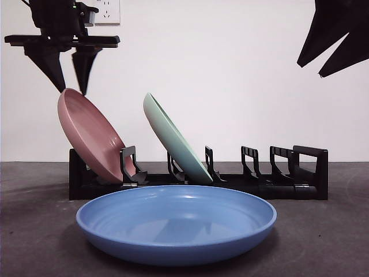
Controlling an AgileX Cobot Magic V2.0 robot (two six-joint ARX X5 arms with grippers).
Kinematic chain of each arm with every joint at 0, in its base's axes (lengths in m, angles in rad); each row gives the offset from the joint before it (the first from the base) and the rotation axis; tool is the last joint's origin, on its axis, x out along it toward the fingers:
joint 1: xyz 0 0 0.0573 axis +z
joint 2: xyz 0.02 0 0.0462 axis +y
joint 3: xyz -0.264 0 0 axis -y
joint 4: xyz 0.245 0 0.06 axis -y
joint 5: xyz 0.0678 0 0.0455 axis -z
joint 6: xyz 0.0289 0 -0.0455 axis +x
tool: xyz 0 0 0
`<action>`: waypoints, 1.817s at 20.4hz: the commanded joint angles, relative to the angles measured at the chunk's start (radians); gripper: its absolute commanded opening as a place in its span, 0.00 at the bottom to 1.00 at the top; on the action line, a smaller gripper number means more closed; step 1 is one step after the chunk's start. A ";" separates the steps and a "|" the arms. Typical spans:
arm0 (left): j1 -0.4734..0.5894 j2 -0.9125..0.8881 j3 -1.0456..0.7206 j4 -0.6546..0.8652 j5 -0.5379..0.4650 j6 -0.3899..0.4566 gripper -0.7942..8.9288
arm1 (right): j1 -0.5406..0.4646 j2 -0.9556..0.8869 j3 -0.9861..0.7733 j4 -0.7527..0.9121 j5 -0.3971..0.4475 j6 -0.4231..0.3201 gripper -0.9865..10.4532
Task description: Place the plate
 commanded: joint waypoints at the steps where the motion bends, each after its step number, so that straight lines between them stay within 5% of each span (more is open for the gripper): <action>1: -0.004 0.018 0.026 -0.002 -0.008 0.018 0.16 | 0.005 0.004 0.010 0.000 -0.001 0.007 0.32; 4: -0.004 0.018 0.026 -0.003 -0.009 0.018 0.09 | 0.005 0.004 0.010 -0.002 0.000 0.007 0.32; 22: -0.006 0.018 0.108 -0.023 -0.154 0.048 0.09 | 0.005 0.005 0.010 -0.003 0.035 -0.002 0.32; 29: -0.006 0.016 0.214 -0.139 -0.257 0.099 0.09 | 0.005 0.005 0.010 -0.003 0.034 -0.008 0.32; 37: -0.006 -0.074 0.252 -0.255 -0.257 0.124 0.09 | 0.005 0.005 0.010 -0.003 0.034 -0.009 0.32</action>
